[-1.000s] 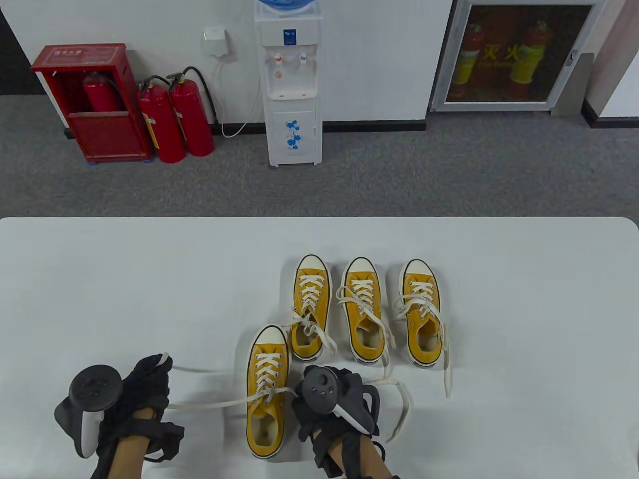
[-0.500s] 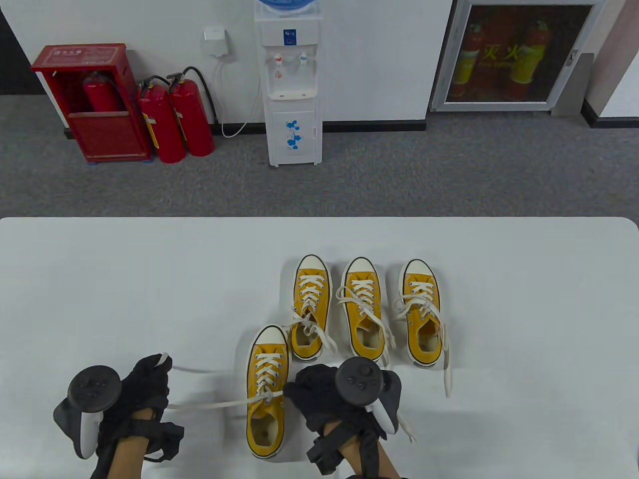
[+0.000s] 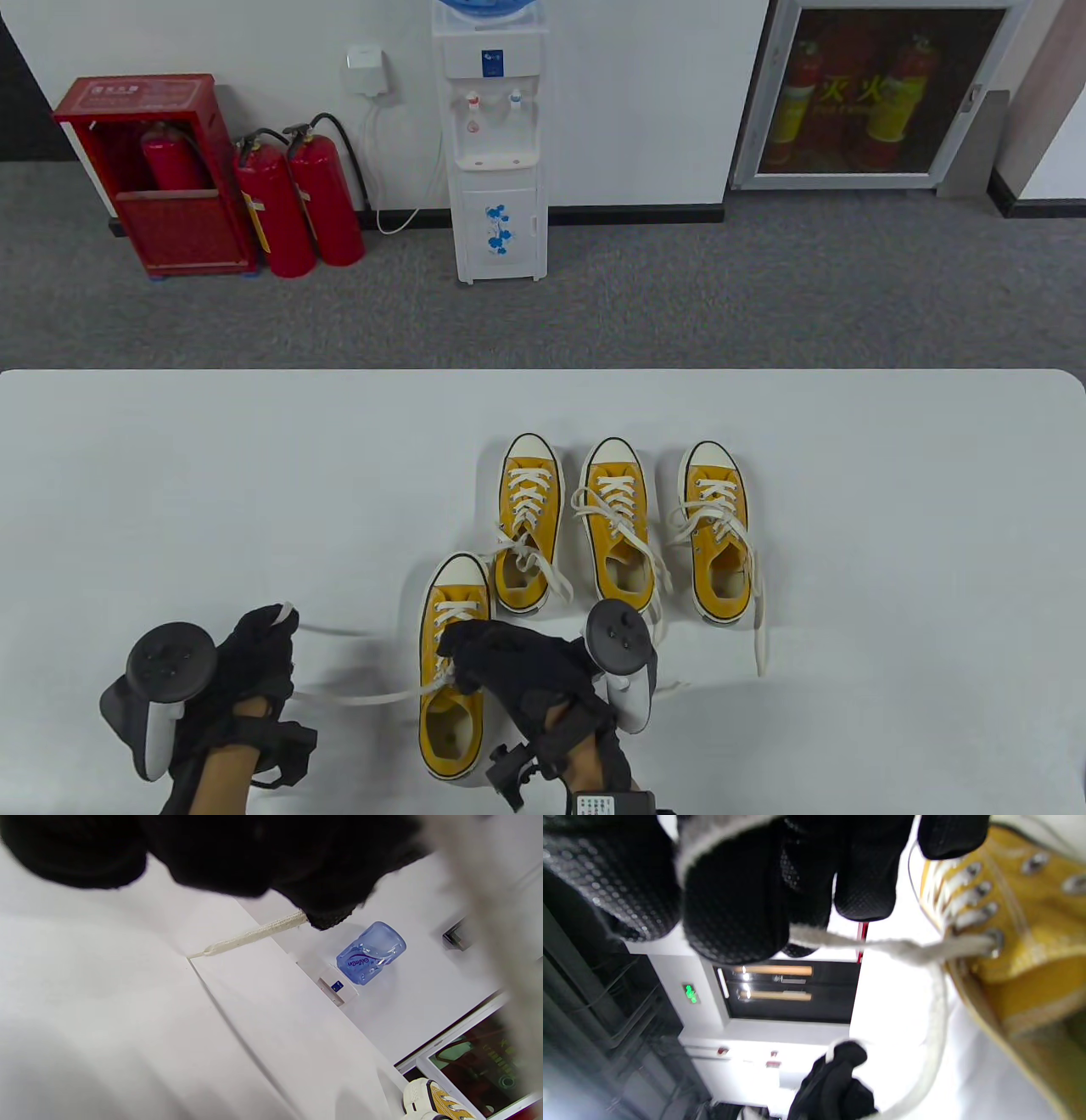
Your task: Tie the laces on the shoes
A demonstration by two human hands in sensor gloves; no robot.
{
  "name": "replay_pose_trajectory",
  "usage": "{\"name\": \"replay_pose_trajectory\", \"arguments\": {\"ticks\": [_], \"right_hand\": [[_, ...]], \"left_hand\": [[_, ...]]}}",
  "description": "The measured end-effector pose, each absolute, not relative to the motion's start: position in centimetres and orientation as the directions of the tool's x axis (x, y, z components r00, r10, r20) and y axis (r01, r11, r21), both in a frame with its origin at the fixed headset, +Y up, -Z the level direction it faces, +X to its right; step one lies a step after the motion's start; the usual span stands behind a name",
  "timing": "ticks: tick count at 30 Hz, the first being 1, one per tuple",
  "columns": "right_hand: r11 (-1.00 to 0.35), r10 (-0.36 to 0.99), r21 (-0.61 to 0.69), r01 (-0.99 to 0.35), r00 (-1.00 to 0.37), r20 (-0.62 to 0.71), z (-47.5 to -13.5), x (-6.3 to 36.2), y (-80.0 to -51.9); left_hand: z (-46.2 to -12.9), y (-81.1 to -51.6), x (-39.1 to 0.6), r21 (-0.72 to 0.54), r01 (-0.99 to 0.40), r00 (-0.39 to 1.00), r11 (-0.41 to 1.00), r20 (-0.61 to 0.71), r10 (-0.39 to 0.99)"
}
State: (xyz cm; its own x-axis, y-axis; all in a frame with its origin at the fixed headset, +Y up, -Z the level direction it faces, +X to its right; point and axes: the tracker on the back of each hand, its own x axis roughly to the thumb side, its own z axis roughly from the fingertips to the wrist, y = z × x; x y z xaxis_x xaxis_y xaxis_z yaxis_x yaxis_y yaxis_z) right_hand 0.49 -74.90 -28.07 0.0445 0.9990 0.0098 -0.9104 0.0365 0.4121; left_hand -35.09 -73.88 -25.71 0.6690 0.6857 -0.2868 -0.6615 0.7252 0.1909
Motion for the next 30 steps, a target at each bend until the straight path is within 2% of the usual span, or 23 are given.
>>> {"name": "replay_pose_trajectory", "arguments": {"ticks": [3,6,10,15,19,24,27,30], "right_hand": [[0.104,0.994,0.488,-0.867,0.108,-0.02,-27.9,0.0,-75.6],[0.105,0.993,0.526,-0.844,0.121,-0.003,-27.8,-0.4,-75.5],[0.105,0.99,0.531,-0.841,0.139,0.026,-27.6,-0.8,-75.1],[0.08,0.993,0.501,-0.862,0.113,0.035,-27.5,-1.0,-75.3],[0.019,0.997,0.467,-0.884,0.051,0.054,-27.5,-1.1,-75.5],[-0.124,0.991,0.399,-0.909,-0.096,0.09,-27.2,-1.4,-75.6],[-0.204,0.978,0.33,-0.921,-0.176,0.113,-27.1,-1.4,-75.8],[-0.272,0.961,0.333,-0.903,-0.24,0.135,-27.2,-1.6,-75.9]], "left_hand": [[-25.7,-73.9,-35.1,0.187,-0.664,0.669,0.724,-0.286,0.687],[-25.6,-73.8,-35.0,0.186,-0.68,0.657,0.709,-0.274,0.702],[-25.5,-73.5,-34.5,0.179,-0.731,0.618,0.659,-0.238,0.75],[-25.0,-72.8,-33.8,0.186,-0.828,0.506,0.529,-0.158,0.848],[-24.6,-72.2,-33.1,0.172,-0.909,0.372,0.381,-0.08,0.925],[-24.5,-72.0,-31.6,0.053,-0.99,0.136,0.134,0.026,0.99],[-24.5,-72.1,-30.9,-0.018,-1.0,-0.01,-0.009,0.045,0.999],[-24.6,-72.3,-30.4,-0.066,-0.99,-0.126,-0.123,0.046,0.991]]}}
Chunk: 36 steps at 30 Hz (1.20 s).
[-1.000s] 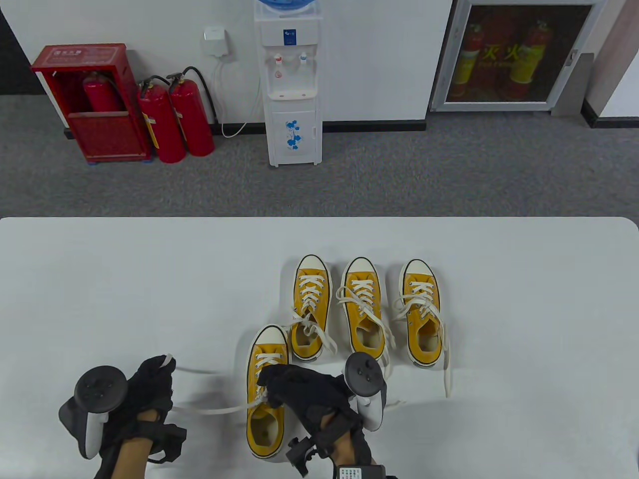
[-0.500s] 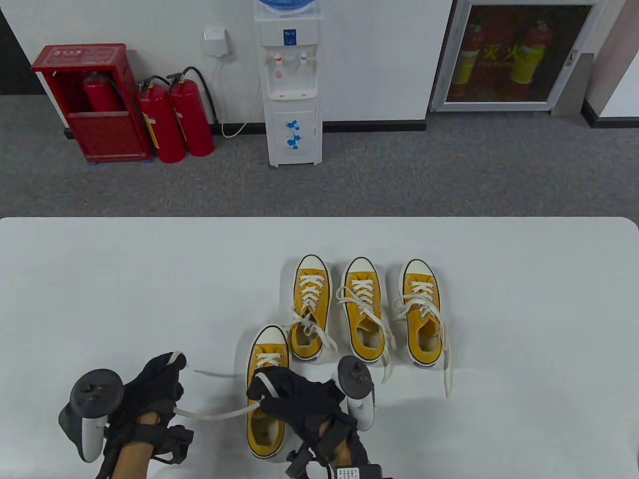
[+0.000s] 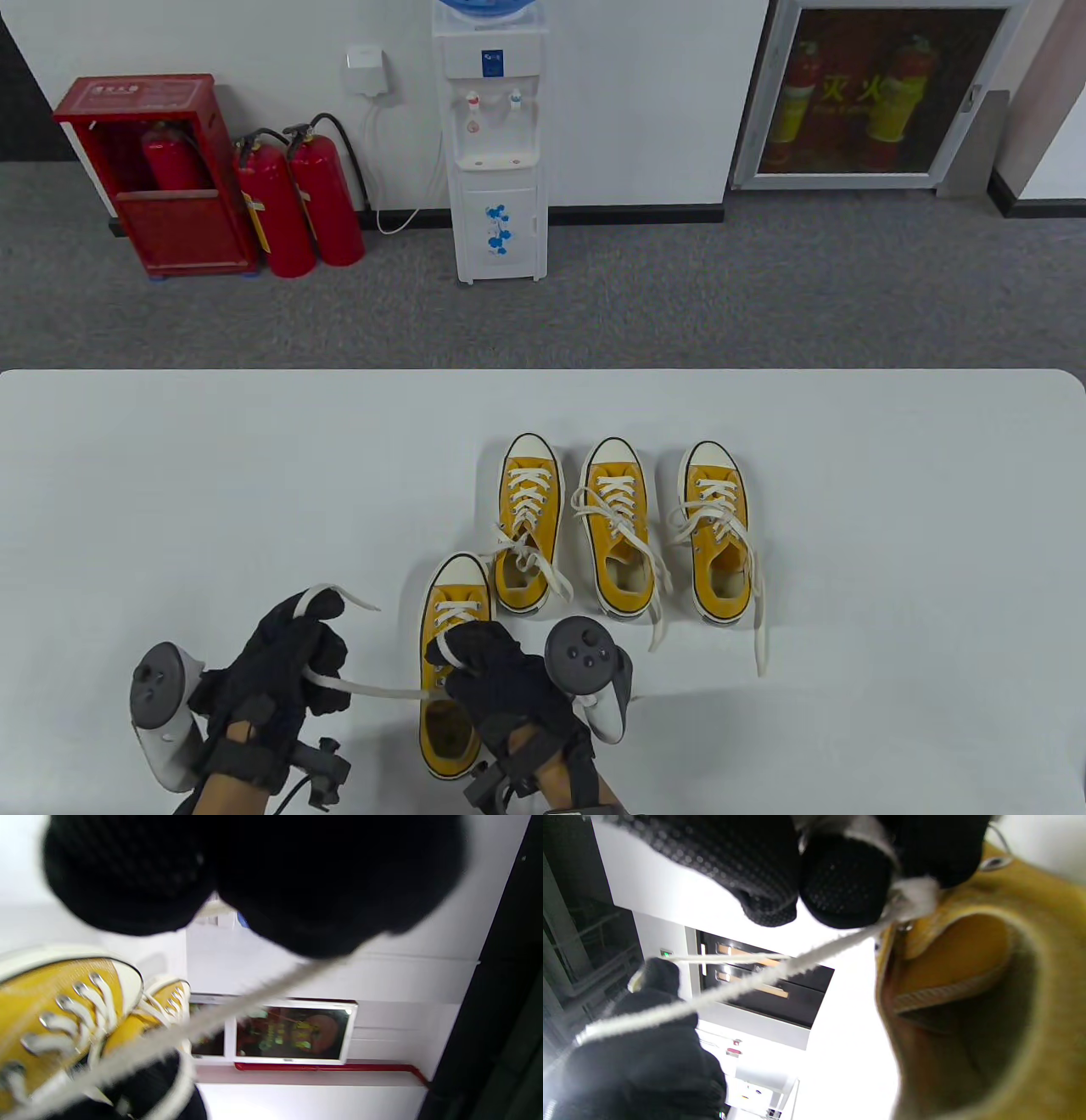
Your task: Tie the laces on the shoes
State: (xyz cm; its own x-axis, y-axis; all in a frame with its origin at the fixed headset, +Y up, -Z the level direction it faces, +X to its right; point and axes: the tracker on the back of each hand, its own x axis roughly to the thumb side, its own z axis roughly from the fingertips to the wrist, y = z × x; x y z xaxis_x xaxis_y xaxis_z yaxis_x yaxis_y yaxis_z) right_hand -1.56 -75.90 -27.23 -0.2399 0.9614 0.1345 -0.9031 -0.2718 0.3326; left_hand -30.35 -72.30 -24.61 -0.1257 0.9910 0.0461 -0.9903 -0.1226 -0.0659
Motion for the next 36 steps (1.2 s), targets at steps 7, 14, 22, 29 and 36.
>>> {"name": "replay_pose_trajectory", "arguments": {"ticks": [7,14,22,29,36], "right_hand": [[-0.39,0.92,0.34,-0.856,-0.348,0.178,-26.9,-2.3,-75.7],[-0.513,0.858,0.338,-0.789,-0.455,0.24,-26.4,-3.3,-75.3],[-0.634,0.771,0.33,-0.699,-0.543,0.332,-25.8,-4.4,-74.8],[-0.704,0.708,0.326,-0.631,-0.588,0.39,-25.2,-5.2,-74.6],[-0.714,0.697,0.334,-0.615,-0.582,0.417,-25.0,-5.4,-74.5]], "left_hand": [[-24.9,-72.6,-28.9,-0.237,-0.894,-0.4,-0.38,0.039,0.916],[-24.8,-72.0,-27.7,-0.305,-0.898,-0.358,-0.316,0.091,0.929],[-24.7,-71.9,-26.7,-0.325,-0.895,-0.352,-0.305,0.094,0.931],[-24.7,-72.0,-26.5,-0.338,-0.899,-0.33,-0.281,0.099,0.939],[-24.9,-72.2,-26.3,-0.321,-0.914,-0.291,-0.248,0.093,0.952]]}}
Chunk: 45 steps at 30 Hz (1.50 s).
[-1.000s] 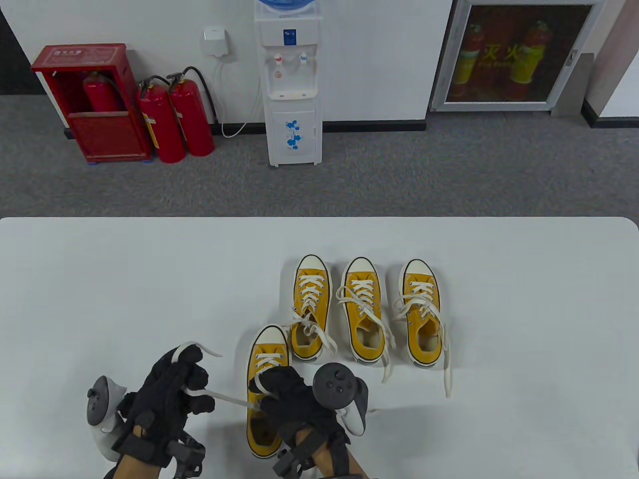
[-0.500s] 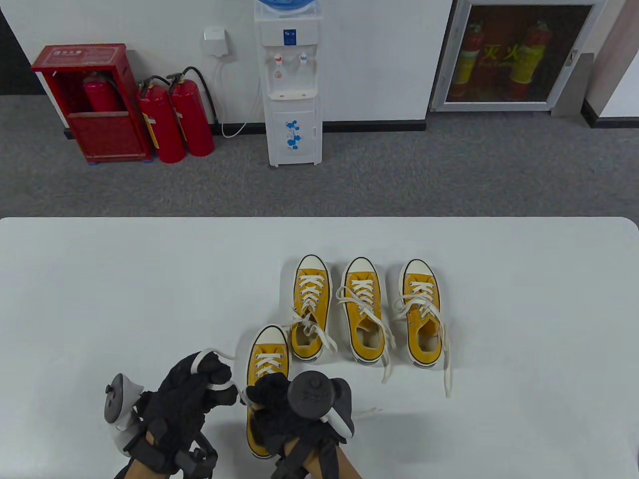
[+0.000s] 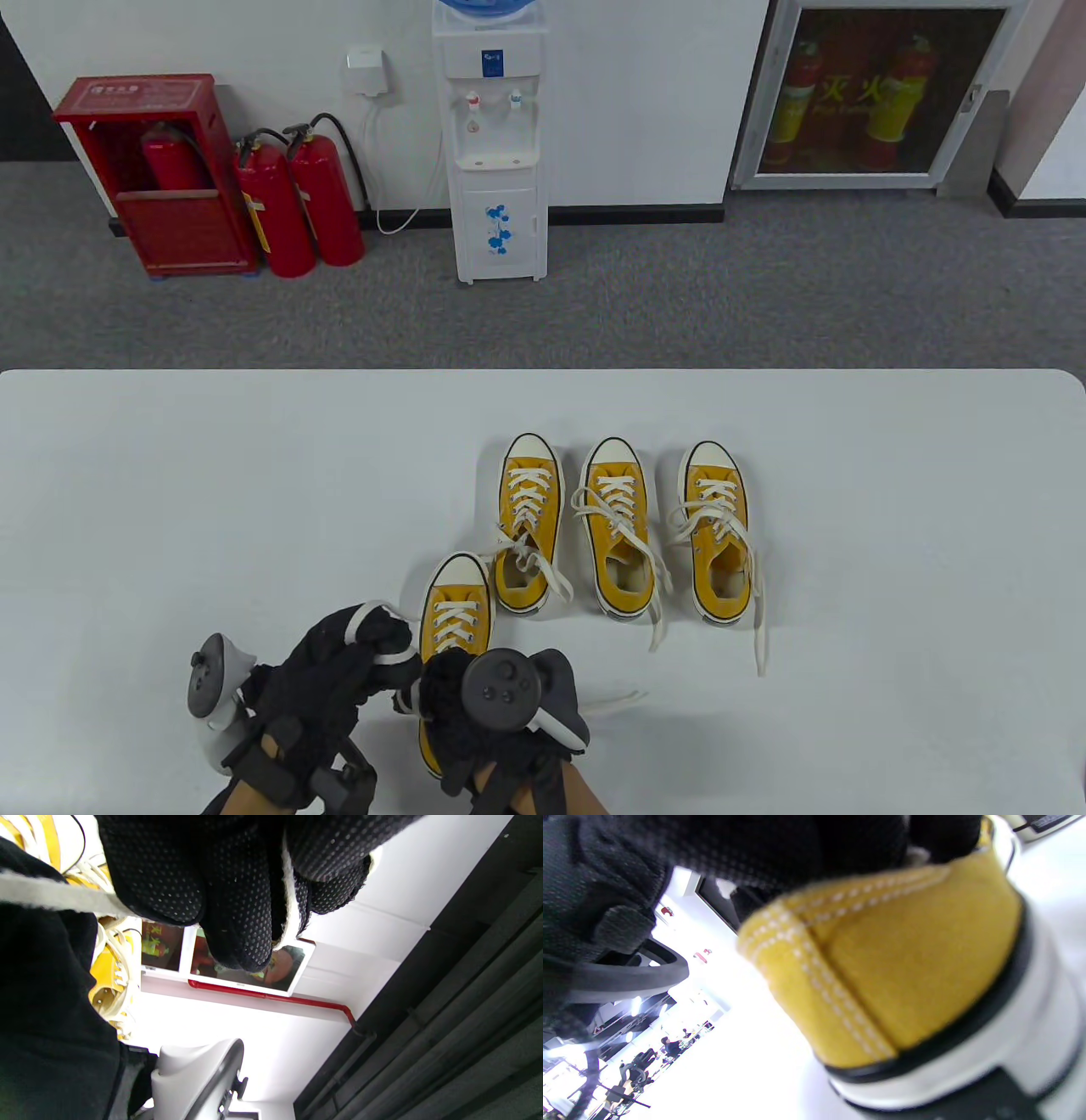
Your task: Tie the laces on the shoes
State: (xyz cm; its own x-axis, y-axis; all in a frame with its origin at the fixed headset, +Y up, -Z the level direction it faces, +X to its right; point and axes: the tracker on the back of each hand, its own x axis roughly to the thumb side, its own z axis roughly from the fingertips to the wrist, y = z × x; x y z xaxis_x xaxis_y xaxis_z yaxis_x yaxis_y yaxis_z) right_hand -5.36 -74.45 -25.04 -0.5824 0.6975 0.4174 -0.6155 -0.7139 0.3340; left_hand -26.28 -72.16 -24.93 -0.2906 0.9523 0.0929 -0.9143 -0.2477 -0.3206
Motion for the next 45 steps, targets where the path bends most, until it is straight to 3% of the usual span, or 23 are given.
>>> {"name": "replay_pose_trajectory", "arguments": {"ticks": [7,24,33,45], "right_hand": [[-0.676,0.733,0.366,-0.639,-0.536,0.419,-25.2,-5.0,-74.5],[-0.327,0.944,0.467,-0.822,-0.261,0.202,-26.7,-2.4,-75.6],[-0.153,0.988,0.484,-0.862,-0.119,0.101,-27.1,-1.6,-76.3],[-0.093,0.993,0.445,-0.891,-0.048,0.112,-26.8,-1.4,-76.2]], "left_hand": [[-25.8,-73.3,-26.6,-0.283,-0.946,-0.179,-0.16,0.043,0.983],[-26.6,-75.4,-27.0,-0.098,-0.967,0.241,0.236,-0.047,0.969],[-26.9,-75.7,-26.5,-0.072,-0.818,0.576,0.571,-0.065,0.815],[-26.8,-76.1,-25.5,-0.126,-0.673,0.738,0.729,-0.058,0.672]]}}
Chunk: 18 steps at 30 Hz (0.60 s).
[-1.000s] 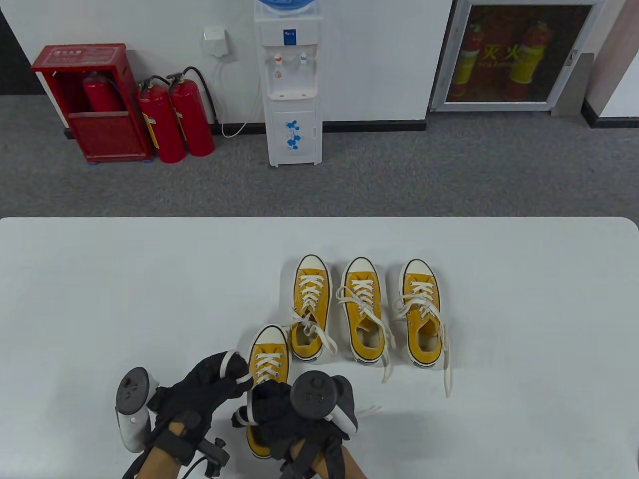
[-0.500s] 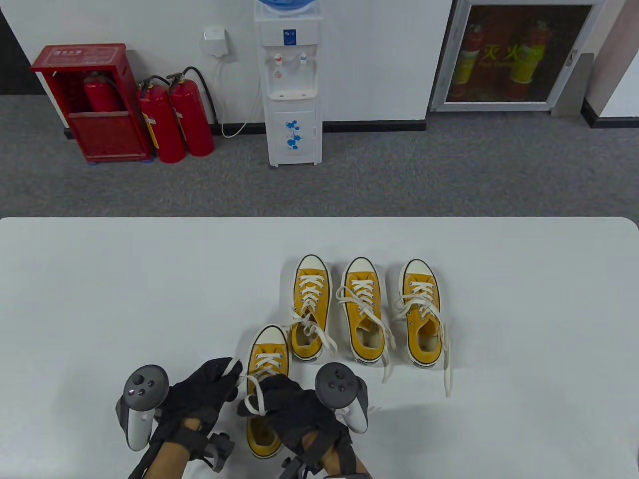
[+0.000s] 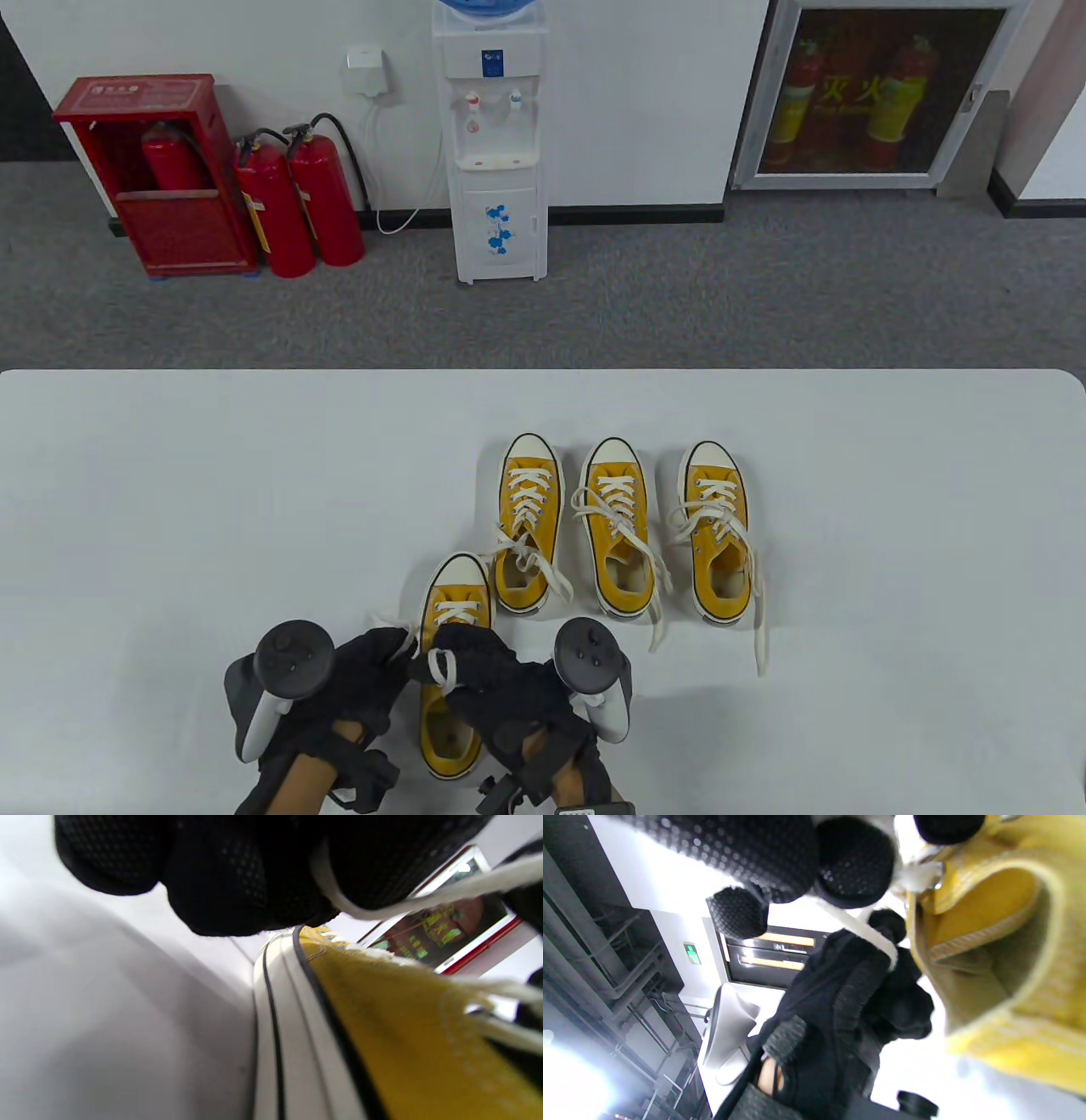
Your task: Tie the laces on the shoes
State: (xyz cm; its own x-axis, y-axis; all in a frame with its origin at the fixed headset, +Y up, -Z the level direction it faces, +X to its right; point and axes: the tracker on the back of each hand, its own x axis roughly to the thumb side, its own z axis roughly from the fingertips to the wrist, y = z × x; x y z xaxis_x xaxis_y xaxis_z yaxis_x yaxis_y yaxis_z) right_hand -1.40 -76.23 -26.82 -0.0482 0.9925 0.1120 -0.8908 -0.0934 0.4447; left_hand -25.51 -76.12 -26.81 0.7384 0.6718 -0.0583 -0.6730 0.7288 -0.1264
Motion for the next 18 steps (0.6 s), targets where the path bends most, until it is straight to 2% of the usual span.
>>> {"name": "replay_pose_trajectory", "arguments": {"ticks": [4,12,18], "right_hand": [[-0.103,0.99,0.421,-0.901,-0.05,0.135,-26.7,-1.3,-76.0],[-0.162,0.977,0.279,-0.946,-0.115,0.178,-26.5,-0.4,-75.5],[-0.206,0.968,0.252,-0.946,-0.159,0.195,-26.5,-0.1,-75.3]], "left_hand": [[-26.8,-76.2,-25.3,-0.142,-0.637,0.769,0.758,-0.055,0.637],[-26.7,-76.2,-25.3,-0.156,-0.609,0.792,0.778,-0.058,0.608],[-26.7,-76.2,-25.3,-0.155,-0.596,0.802,0.788,-0.056,0.595]]}}
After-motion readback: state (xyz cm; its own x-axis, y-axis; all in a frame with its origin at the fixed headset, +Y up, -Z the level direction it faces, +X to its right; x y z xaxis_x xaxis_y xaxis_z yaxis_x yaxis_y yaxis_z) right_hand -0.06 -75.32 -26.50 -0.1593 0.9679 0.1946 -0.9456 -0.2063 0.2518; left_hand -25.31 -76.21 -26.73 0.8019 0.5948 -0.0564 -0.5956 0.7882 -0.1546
